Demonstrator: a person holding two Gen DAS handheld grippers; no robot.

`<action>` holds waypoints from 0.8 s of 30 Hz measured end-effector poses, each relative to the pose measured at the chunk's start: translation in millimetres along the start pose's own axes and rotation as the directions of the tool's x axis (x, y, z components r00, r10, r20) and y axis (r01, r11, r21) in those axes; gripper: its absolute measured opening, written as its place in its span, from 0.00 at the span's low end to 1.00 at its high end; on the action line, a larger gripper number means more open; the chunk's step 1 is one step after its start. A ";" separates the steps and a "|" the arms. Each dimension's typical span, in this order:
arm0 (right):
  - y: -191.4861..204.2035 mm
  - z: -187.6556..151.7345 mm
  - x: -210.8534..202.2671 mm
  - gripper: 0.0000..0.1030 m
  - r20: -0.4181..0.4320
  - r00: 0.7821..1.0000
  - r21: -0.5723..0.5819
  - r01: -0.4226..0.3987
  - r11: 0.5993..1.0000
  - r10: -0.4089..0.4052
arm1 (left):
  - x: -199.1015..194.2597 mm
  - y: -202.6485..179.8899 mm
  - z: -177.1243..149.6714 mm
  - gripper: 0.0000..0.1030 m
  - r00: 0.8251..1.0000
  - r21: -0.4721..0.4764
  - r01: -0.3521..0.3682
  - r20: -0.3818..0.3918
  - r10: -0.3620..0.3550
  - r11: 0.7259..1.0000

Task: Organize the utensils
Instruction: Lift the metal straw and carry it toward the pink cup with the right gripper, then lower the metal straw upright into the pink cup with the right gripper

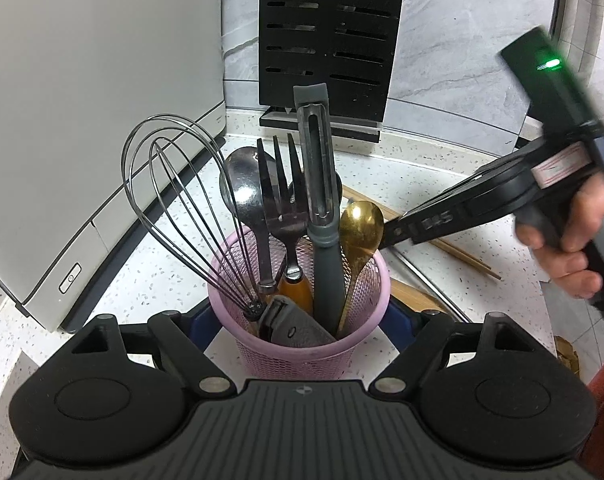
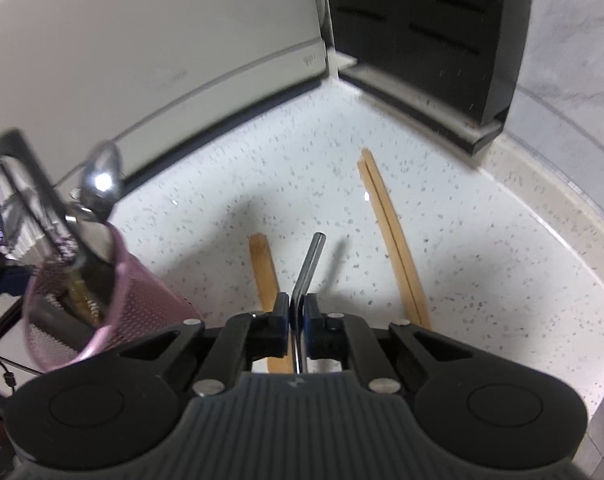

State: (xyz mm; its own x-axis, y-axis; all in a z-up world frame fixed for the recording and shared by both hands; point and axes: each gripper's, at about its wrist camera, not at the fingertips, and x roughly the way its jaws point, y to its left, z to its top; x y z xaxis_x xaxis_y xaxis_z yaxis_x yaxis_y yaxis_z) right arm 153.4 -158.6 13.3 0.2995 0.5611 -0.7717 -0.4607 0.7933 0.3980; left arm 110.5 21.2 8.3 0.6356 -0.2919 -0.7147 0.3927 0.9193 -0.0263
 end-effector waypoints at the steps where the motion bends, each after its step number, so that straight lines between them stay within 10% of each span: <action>1: 0.6 -1.1 -6.9 0.04 0.019 1.000 0.000 -0.006 1.000 0.006 | -0.4 -0.4 -0.3 0.92 1.000 -0.001 -0.001 0.000 0.001 1.000; 16: 20.2 -7.1 -105.4 0.03 0.318 0.943 -0.039 -0.093 0.995 0.101 | 1.4 -1.3 1.5 0.92 1.000 -0.015 -0.015 -0.005 0.015 1.000; 24: 19.5 -10.2 -159.5 0.03 0.505 0.840 -0.062 -0.195 0.979 0.199 | 1.3 -1.3 1.2 0.92 1.000 -0.010 -0.010 -0.005 0.010 1.000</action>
State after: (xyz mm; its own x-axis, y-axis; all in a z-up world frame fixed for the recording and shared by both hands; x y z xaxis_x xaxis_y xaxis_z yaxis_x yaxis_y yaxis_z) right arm 88.1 -235.0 139.1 0.5820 0.7484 -0.3180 -0.5613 0.6527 0.5089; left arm 111.6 19.3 8.2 0.6362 -0.2812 -0.7184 0.3795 0.9248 -0.0259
